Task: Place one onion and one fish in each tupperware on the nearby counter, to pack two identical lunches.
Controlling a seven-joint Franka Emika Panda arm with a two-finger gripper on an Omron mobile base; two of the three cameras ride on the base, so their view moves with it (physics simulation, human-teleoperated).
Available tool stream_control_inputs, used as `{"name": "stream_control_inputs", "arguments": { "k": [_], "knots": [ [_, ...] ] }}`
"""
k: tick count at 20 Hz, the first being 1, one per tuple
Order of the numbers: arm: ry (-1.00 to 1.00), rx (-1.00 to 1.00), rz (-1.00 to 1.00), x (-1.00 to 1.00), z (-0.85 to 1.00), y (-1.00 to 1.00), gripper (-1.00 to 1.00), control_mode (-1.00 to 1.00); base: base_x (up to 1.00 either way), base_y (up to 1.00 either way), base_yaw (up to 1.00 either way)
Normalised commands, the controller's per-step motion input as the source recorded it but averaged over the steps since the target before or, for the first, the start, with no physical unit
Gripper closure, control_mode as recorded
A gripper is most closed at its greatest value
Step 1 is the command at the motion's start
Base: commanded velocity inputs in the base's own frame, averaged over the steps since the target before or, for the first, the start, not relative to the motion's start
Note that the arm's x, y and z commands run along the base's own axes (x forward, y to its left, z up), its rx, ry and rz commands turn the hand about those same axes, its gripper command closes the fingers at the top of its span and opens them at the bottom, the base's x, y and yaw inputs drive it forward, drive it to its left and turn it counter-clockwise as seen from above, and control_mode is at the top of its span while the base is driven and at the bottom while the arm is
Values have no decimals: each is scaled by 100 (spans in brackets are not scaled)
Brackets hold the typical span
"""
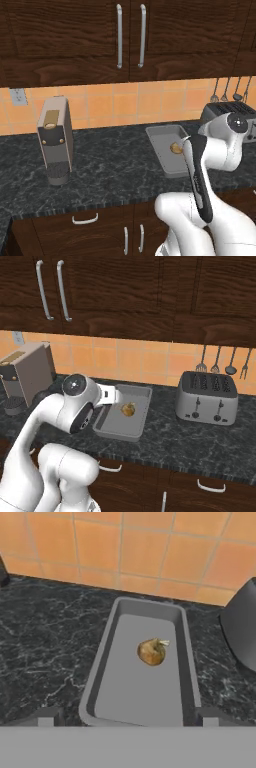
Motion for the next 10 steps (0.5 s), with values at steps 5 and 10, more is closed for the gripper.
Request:
{"name": "stream_control_inputs", "arguments": {
  "k": [5,10],
  "knots": [
    [0,-8,0,-99,68,35,-100,-100,0,0,0],
    [-1,-6,0,-60,16,18,-100,100,-40,9,0]
  ]
}}
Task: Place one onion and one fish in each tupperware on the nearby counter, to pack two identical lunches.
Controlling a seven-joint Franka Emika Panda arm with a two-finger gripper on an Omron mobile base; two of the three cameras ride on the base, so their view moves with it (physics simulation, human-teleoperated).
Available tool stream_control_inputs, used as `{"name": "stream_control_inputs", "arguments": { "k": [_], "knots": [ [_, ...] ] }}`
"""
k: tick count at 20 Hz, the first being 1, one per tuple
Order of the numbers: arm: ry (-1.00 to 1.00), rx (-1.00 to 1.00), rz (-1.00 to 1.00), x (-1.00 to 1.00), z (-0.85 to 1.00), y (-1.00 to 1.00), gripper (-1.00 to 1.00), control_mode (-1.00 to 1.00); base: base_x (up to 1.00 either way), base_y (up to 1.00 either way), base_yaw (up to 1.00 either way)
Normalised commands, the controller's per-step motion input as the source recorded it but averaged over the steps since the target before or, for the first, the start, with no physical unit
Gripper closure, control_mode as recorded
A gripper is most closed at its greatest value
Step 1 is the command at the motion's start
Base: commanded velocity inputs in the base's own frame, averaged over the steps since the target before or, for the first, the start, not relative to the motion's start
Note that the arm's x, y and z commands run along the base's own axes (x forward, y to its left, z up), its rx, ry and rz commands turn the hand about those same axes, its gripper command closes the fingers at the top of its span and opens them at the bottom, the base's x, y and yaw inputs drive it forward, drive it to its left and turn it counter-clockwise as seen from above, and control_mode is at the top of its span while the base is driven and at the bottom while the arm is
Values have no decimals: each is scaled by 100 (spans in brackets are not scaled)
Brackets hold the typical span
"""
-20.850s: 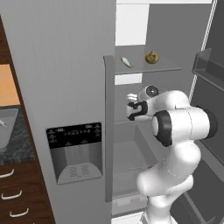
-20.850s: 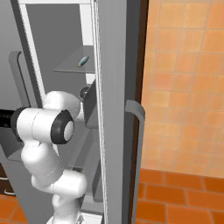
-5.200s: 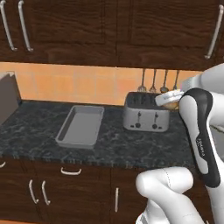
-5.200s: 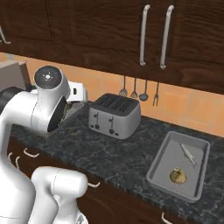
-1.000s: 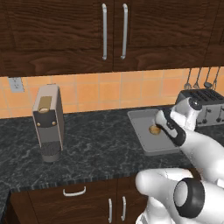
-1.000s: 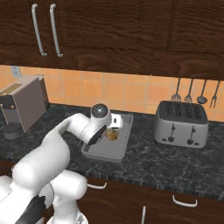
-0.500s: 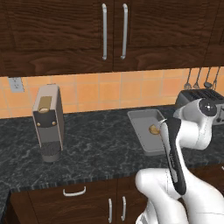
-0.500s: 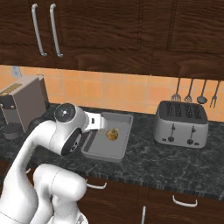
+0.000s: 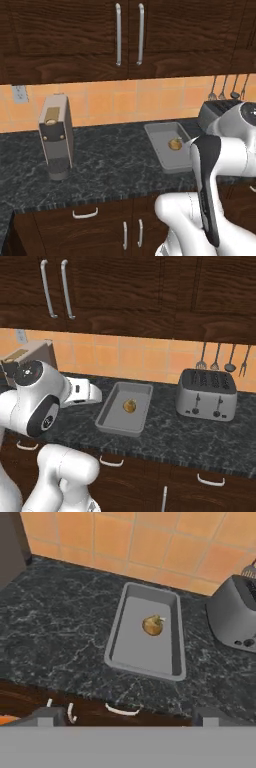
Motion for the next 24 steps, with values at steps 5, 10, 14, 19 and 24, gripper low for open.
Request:
{"name": "stream_control_inputs", "arguments": {
  "k": [5,10,14,19,24],
  "knots": [
    [0,0,0,0,0,0,-100,100,-100,-27,-2],
    [0,0,0,0,0,0,-100,100,-44,-100,-34],
    [0,0,0,0,0,0,-100,100,0,-100,-46],
    [0,0,0,0,0,0,-100,100,2,-100,-50],
    [0,0,0,0,0,0,-100,100,5,-100,-46]
  ]
}}
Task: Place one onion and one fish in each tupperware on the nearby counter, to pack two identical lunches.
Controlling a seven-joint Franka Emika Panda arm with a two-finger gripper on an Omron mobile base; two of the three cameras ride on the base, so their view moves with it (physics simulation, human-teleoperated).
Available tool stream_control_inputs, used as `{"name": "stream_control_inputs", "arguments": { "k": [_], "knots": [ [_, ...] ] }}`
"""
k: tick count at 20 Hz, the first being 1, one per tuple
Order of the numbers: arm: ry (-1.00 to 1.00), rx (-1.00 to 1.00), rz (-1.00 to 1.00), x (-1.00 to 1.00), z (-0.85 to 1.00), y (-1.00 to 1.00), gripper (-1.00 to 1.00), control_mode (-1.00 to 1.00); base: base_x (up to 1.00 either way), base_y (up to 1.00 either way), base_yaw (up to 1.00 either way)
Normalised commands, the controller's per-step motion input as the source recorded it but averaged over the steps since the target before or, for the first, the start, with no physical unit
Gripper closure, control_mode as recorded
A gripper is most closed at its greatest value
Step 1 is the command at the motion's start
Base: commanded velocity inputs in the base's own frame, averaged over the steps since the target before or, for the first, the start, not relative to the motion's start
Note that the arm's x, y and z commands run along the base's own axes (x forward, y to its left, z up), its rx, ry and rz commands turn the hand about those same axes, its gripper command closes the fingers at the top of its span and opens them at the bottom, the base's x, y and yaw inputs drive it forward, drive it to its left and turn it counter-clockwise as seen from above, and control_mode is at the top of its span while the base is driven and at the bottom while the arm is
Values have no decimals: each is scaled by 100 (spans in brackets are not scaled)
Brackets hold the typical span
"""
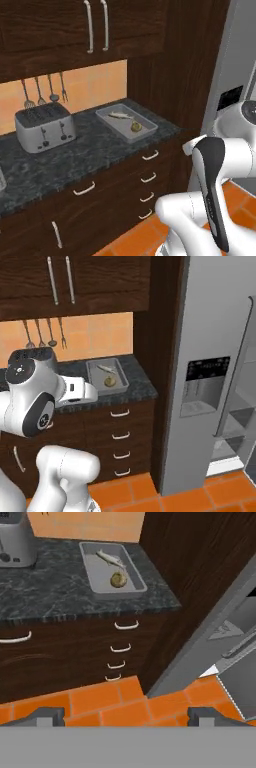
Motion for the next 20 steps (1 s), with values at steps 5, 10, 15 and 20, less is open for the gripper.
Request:
{"name": "stream_control_inputs", "arguments": {
  "k": [5,10,15,20],
  "knots": [
    [0,0,0,0,0,0,-100,100,29,-100,-37],
    [0,0,0,0,0,0,-100,100,59,-100,-20],
    [0,0,0,0,0,0,-100,100,80,-100,-1],
    [0,0,0,0,0,0,-100,100,61,-96,13]
  ]
}}
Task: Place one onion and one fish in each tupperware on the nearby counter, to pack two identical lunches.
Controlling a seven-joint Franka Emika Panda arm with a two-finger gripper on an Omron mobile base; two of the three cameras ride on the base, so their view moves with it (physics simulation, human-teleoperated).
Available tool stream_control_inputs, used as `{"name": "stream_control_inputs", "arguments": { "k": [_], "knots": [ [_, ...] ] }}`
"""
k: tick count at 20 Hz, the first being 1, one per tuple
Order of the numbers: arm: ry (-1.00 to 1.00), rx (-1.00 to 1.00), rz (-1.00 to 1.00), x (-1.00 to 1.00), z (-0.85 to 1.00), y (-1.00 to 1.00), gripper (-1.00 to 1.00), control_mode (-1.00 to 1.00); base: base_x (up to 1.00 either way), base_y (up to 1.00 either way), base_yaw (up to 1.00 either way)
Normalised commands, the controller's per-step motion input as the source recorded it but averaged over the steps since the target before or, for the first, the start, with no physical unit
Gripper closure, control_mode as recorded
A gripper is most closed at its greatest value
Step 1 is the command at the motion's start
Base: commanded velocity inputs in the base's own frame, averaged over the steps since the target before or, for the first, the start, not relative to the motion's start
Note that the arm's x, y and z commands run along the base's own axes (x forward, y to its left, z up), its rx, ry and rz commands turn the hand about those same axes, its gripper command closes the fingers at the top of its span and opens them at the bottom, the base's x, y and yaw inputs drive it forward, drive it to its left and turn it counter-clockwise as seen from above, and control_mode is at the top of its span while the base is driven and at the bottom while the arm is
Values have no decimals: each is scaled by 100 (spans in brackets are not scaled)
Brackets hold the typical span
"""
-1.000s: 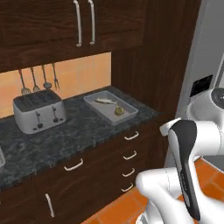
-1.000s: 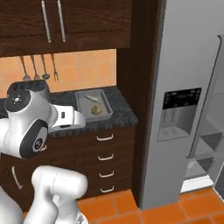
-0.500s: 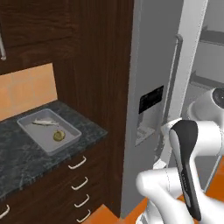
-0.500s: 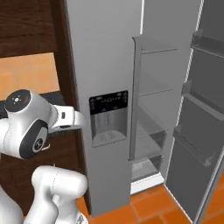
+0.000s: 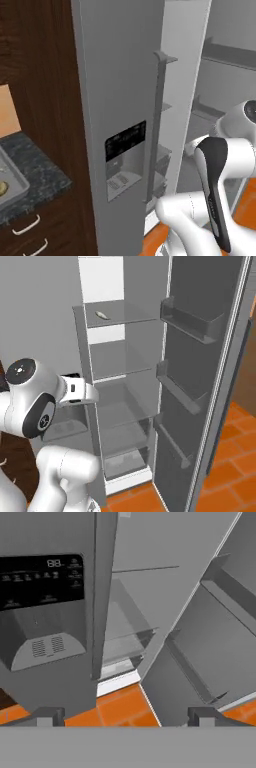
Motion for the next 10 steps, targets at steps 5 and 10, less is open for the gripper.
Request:
{"name": "stream_control_inputs", "arguments": {
  "k": [5,10],
  "knots": [
    [0,0,0,0,0,0,-100,100,68,-56,28],
    [0,0,0,0,0,0,-100,100,86,-31,31]
  ]
}}
